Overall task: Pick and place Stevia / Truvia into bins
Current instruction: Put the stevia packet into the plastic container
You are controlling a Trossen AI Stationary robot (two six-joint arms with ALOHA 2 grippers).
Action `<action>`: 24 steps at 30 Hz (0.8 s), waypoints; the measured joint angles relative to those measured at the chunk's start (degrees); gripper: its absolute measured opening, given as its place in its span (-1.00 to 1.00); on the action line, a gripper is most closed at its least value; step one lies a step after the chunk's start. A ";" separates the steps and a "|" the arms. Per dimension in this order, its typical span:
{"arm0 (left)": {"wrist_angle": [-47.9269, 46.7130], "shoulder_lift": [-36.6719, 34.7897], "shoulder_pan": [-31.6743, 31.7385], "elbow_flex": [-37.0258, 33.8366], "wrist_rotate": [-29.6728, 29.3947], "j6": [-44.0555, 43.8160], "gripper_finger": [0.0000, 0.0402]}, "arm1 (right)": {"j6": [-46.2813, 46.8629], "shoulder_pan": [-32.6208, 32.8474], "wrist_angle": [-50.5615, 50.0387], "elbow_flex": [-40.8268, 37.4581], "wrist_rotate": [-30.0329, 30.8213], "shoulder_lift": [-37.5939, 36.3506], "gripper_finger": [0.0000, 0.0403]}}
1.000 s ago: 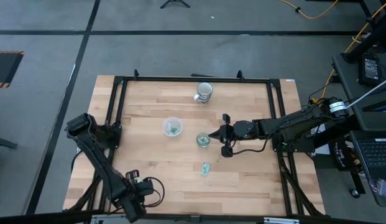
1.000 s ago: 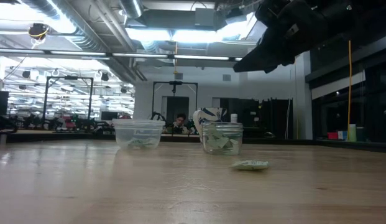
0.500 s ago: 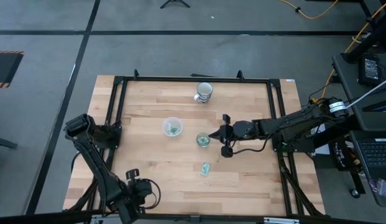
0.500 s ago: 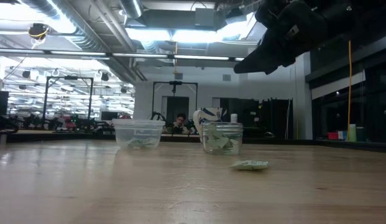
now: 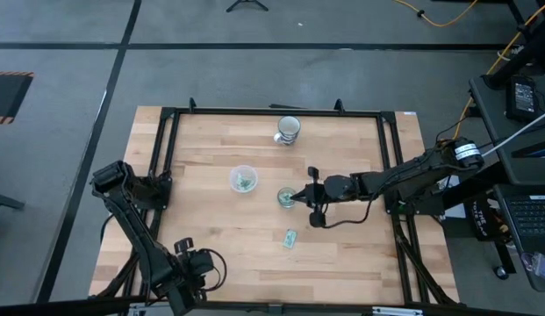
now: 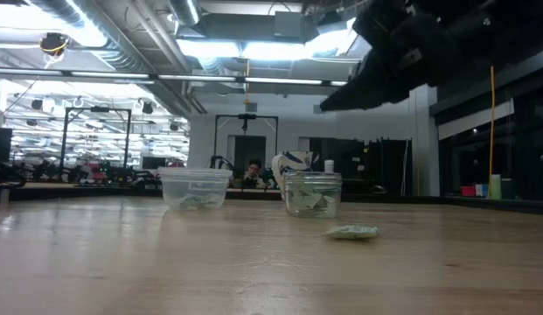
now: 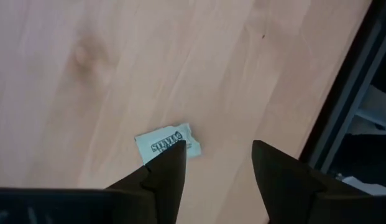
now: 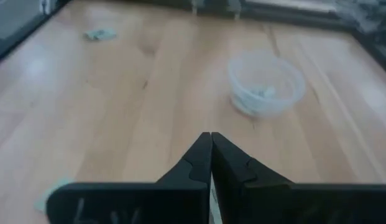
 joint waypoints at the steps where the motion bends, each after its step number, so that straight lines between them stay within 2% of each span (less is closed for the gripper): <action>1: -0.03 0.00 0.00 -0.01 -0.03 -0.09 -0.12 | -0.04 0.28 0.70 0.00 0.00 -0.06 -0.93; 5: -0.50 1.24 0.07 -0.02 0.12 -1.54 -0.12 | -1.60 1.40 1.71 0.00 0.04 -0.42 -0.93; 12: -1.01 6.34 0.27 -0.04 4.28 -1.57 -0.12 | -3.34 2.63 3.64 0.00 0.05 -0.42 -0.93; 24: -1.05 12.07 2.55 -0.04 6.18 -2.09 -0.12 | -4.53 3.22 5.59 0.02 0.07 -0.44 -0.93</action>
